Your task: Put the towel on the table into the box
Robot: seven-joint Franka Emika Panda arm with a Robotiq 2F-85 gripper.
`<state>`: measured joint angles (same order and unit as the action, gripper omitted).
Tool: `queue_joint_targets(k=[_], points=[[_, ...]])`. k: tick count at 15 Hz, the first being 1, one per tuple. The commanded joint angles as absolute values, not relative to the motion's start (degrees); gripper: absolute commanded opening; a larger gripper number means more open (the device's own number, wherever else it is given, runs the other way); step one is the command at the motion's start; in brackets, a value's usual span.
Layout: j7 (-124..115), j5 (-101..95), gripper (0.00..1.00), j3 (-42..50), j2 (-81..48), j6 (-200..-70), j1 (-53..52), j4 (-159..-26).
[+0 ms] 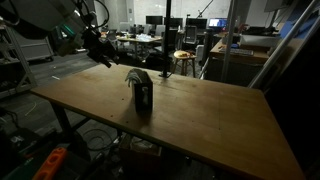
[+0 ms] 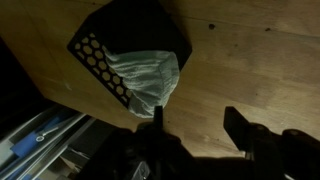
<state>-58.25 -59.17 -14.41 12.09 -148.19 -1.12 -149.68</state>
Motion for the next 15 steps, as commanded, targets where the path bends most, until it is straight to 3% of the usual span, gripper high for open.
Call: queue_joint_targets(k=[1,4,10,15], points=[[-59.6,-65.8,0.62,-15.4,12.7,-150.5,-0.9,-151.3],[-59.9,-70.9,0.54,-15.7,11.9,-151.3,-0.8,-152.0],[-59.7,-81.1,0.56,-15.1,9.0,-151.9,-0.4,-151.3],[-60.6,-89.4,0.66,-14.3,7.6,-151.1,0.3,-150.2]])
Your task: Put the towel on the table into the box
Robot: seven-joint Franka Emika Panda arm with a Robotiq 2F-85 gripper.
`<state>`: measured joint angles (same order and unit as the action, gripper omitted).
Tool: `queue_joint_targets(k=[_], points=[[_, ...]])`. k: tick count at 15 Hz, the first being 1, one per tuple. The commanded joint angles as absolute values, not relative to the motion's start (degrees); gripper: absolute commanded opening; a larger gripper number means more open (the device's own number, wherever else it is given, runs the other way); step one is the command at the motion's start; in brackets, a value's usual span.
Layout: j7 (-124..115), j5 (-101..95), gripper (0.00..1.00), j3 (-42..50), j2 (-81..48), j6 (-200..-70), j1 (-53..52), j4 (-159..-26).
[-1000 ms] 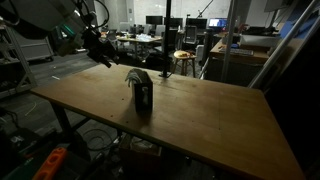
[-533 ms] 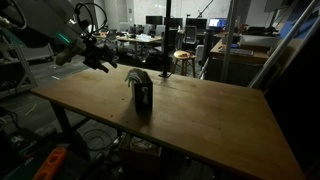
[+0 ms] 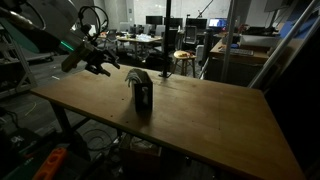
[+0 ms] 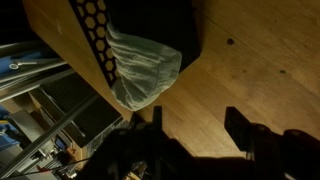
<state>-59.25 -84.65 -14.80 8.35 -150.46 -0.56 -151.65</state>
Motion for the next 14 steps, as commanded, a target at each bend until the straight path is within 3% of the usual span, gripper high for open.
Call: queue_joint_targets(k=[1,7,14], points=[[-60.9,-90.6,0.64,-14.1,7.4,-151.1,0.4,-150.1],[-61.9,-95.0,0.63,-13.0,5.3,-150.9,1.0,-149.0],[-63.9,-99.8,0.75,-12.0,2.6,-149.5,1.7,-147.5]])
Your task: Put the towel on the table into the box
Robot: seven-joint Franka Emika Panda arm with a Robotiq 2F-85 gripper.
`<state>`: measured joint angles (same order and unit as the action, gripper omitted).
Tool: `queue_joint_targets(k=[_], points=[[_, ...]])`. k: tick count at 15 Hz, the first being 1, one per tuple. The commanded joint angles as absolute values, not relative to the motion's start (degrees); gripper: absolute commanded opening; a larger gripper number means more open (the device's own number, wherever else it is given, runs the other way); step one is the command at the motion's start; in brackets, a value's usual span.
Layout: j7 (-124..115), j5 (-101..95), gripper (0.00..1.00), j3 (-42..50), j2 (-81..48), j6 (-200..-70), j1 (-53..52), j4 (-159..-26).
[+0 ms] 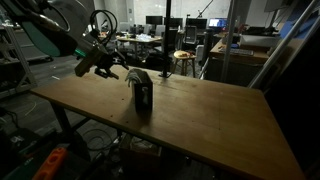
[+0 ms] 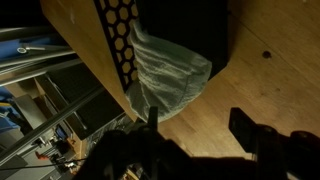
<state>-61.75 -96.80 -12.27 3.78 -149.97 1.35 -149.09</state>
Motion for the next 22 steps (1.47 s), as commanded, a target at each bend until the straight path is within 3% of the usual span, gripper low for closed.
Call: queue_joint_targets(k=[1,3,7,8,12,15,17,22], points=[[-64.2,-100.3,0.73,-11.9,2.3,-149.4,1.8,-147.3],[-64.5,-101.0,0.67,-11.7,2.0,-149.4,1.7,-147.2],[-65.4,-101.9,0.22,-11.6,1.4,-149.2,1.6,-146.9],[-65.6,-102.1,0.15,-11.6,1.3,-149.3,1.6,-146.9],[-65.9,-102.3,0.05,-11.5,1.1,-149.4,1.7,-146.7],[-66.0,-102.2,0.11,-11.5,1.0,-149.4,1.7,-146.5],[-66.1,-102.2,0.35,-11.6,0.8,-149.2,1.6,-146.3],[-66.1,-102.2,0.74,-11.5,0.5,-149.1,1.7,-146.2]])
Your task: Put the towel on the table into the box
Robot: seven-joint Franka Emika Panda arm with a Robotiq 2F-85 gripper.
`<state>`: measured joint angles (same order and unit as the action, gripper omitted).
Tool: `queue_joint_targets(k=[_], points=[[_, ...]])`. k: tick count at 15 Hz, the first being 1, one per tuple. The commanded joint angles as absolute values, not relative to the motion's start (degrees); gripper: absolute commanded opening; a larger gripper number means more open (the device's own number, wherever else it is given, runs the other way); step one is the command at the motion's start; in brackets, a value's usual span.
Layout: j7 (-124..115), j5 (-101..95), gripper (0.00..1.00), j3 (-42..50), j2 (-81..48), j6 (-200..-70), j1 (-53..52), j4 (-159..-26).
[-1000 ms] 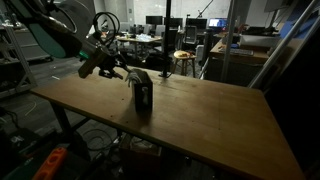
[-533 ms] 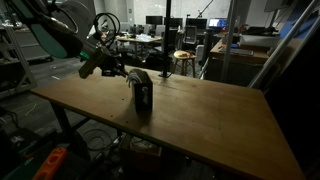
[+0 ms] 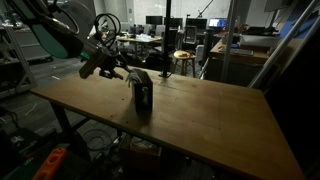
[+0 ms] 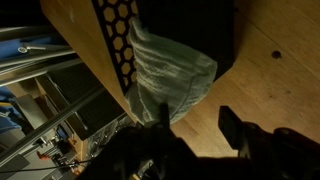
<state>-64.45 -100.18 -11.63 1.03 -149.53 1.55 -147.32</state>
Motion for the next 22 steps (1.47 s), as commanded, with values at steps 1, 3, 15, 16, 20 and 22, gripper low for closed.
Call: queue_joint_targets(k=[1,3,15,16,20,22], points=[[-66.1,-102.3,0.84,-11.5,0.5,-149.1,1.7,-146.2],[-66.2,-102.5,0.93,-11.4,0.4,-149.0,1.7,-146.2],[-68.9,-106.9,0.39,-6.7,-1.5,-147.0,-1.2,-145.4],[-69.0,-106.9,0.36,-6.5,-1.6,-146.9,-1.3,-145.3],[-68.8,-106.2,0.07,-5.8,-1.4,-146.9,-1.4,-144.8],[-68.9,-106.0,0.09,-5.8,-1.5,-146.7,-1.5,-144.6]])
